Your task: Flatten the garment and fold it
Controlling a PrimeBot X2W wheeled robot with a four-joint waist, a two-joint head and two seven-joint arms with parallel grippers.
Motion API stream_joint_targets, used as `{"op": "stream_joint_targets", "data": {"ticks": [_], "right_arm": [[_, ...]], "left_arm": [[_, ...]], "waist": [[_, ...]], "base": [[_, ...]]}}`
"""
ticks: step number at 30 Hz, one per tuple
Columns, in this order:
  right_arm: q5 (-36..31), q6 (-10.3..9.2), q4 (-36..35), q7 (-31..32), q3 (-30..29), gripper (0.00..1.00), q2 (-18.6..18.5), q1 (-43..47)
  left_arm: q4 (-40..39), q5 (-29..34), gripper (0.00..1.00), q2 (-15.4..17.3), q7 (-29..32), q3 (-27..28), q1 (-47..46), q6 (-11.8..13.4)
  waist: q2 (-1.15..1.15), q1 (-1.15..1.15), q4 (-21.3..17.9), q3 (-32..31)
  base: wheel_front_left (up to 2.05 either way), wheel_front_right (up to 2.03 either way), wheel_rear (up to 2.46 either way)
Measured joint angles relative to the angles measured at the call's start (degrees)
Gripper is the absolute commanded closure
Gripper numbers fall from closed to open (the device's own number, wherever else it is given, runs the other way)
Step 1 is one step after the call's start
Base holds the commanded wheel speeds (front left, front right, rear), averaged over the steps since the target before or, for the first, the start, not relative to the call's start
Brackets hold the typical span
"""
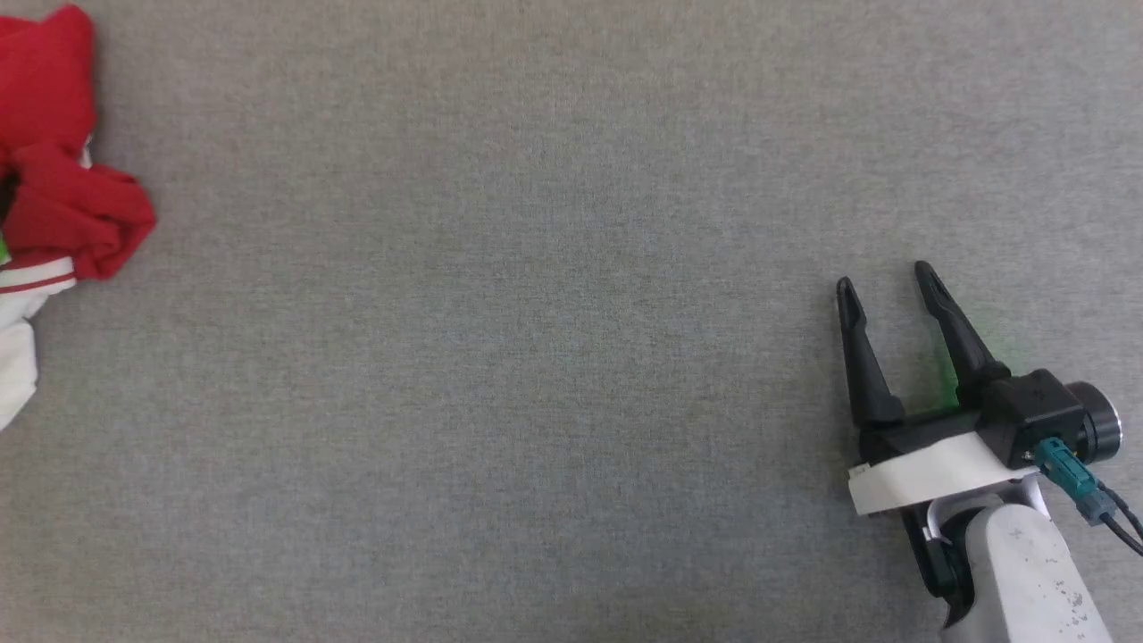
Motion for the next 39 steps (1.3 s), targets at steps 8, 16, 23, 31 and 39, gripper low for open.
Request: {"op": "stream_joint_targets", "data": {"ticks": [8,16,23,31,39], "right_arm": [[0.5,-0.01,2.8,0.0,-1.1,0.00,-0.2,1.5],[1.2,-0.01,3.9,0.0,-1.2,0.00,-0.2,4.5],[2.7,-0.01,4.3,0.0,-0.7,0.00,-0.2,5.2],[3.6,-0.01,4.4,0.0,0.0,0.00,-0.2,5.9],[4.4,-0.01,3.9,0.0,-1.3,0.00,-0.2,6.3]], "left_arm": [[-4.0,0.8,1.00,1.8,-20.8,-4.4,0.1,0.0],[-10.9,4.5,1.00,2.3,-38.3,-10.0,-2.5,-0.1],[-20.2,7.7,1.00,-2.9,-41.9,-15.7,-5.5,-0.1],[-26.5,9.7,1.00,-14.6,-43.0,-20.3,-9.5,0.7],[-25.9,13.6,1.00,-19.3,-45.3,-24.8,-10.8,1.9]], "waist": [[0.00,0.00,0.8,-6.5],[0.00,-0.01,1.5,-14.6],[0.00,-0.01,1.0,-21.0],[0.00,-0.01,-3.5,-24.7],[0.00,-0.01,-9.7,-24.5]], "base": [[0.00,0.00,0.00],[0.00,0.00,0.00],[0.00,0.00,0.00],[0.00,0.00,0.00],[0.00,0.00,0.00]]}}
